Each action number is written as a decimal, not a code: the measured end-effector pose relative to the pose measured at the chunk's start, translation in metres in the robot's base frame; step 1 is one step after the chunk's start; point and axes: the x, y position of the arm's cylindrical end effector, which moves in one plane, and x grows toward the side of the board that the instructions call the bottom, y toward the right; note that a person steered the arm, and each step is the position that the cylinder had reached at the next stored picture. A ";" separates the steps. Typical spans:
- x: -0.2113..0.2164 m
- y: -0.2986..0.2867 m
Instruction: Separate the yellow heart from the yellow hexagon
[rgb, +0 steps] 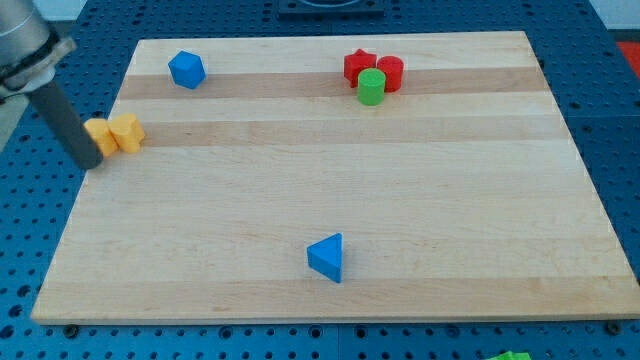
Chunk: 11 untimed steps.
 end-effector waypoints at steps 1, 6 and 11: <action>-0.012 0.000; 0.000 0.043; -0.014 0.108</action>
